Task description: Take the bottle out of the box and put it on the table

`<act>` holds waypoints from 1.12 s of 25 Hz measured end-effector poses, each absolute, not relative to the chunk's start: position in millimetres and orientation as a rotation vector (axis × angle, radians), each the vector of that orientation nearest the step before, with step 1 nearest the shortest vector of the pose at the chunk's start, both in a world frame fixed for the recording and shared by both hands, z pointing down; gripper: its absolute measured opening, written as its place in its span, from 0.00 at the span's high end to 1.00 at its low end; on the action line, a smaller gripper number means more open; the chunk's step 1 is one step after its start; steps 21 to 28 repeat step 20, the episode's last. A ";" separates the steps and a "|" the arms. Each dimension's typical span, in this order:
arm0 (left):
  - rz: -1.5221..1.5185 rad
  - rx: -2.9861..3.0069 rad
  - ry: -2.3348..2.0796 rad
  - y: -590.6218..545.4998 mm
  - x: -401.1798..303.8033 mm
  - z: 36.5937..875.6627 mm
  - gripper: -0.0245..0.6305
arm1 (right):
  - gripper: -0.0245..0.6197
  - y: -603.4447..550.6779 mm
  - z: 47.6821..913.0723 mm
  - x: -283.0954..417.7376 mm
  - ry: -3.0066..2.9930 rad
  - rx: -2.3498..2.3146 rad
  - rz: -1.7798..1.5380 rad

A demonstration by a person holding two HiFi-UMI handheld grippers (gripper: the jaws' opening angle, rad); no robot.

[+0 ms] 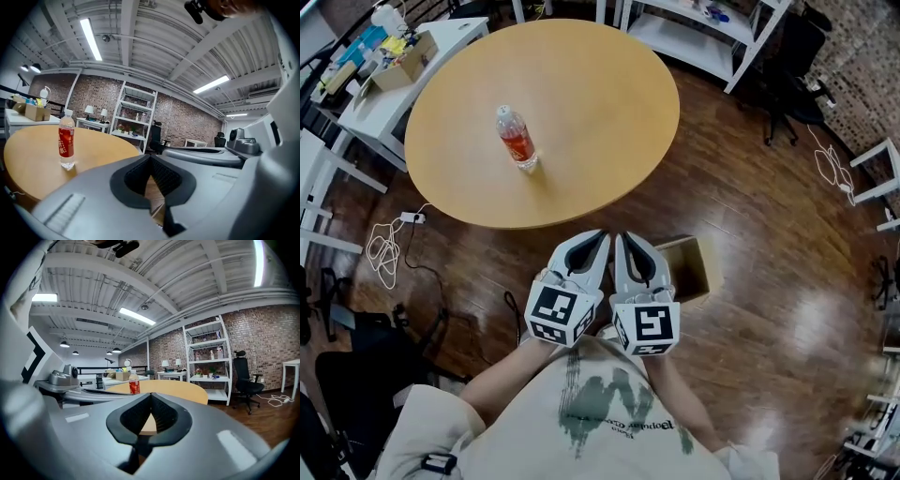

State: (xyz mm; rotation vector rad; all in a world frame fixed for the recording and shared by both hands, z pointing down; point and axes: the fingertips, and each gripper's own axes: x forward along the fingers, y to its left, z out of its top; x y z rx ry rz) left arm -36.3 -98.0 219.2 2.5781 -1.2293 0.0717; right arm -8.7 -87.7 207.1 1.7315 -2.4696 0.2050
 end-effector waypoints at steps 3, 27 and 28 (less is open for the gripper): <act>0.067 2.563 -1.270 -86.1 -41.3 219.2 0.97 | 0.96 -76.7 208.4 -12.5 -2.498 1.699 0.208; 0.079 2.515 -1.394 -46.2 -49.4 225.8 0.97 | 0.96 -37.5 215.7 -13.0 -2.571 1.611 0.232; 0.079 2.515 -1.394 -46.2 -49.4 225.8 0.97 | 0.96 -37.5 215.7 -13.0 -2.571 1.611 0.232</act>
